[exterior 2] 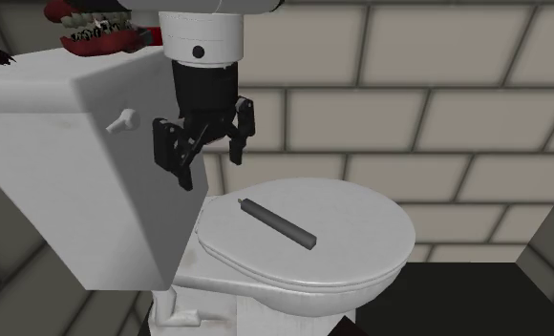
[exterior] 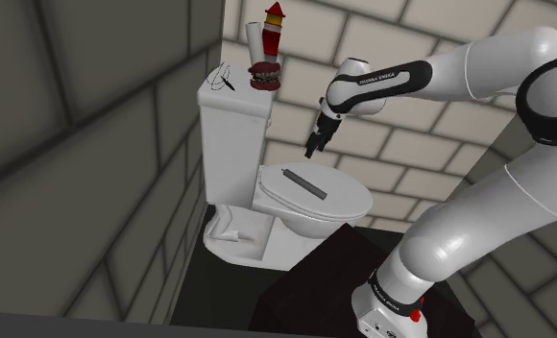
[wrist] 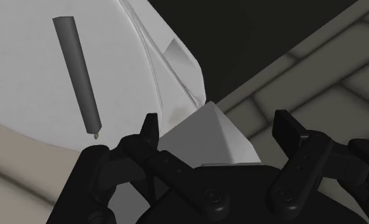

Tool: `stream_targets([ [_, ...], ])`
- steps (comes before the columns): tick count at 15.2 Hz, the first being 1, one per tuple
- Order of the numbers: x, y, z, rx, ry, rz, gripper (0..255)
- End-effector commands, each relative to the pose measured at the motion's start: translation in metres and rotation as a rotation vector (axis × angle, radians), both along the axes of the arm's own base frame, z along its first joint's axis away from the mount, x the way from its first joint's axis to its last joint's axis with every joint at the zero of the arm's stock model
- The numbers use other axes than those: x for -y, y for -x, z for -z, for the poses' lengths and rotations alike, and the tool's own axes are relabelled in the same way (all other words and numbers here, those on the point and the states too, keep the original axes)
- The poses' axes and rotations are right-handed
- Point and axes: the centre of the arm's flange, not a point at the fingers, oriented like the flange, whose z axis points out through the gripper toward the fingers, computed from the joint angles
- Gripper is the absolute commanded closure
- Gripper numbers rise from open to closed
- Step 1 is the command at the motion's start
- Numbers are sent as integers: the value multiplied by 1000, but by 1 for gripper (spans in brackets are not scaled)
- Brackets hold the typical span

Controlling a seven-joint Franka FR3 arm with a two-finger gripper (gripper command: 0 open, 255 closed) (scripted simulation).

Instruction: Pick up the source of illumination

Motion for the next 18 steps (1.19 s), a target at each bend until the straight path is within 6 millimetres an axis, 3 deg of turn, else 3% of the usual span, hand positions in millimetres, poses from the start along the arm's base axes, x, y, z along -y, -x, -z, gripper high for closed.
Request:
stream_targets([
  [1,13,-13,17,-4,2,0,0],
  [18,144,-104,177,-42,9,4,0],
])
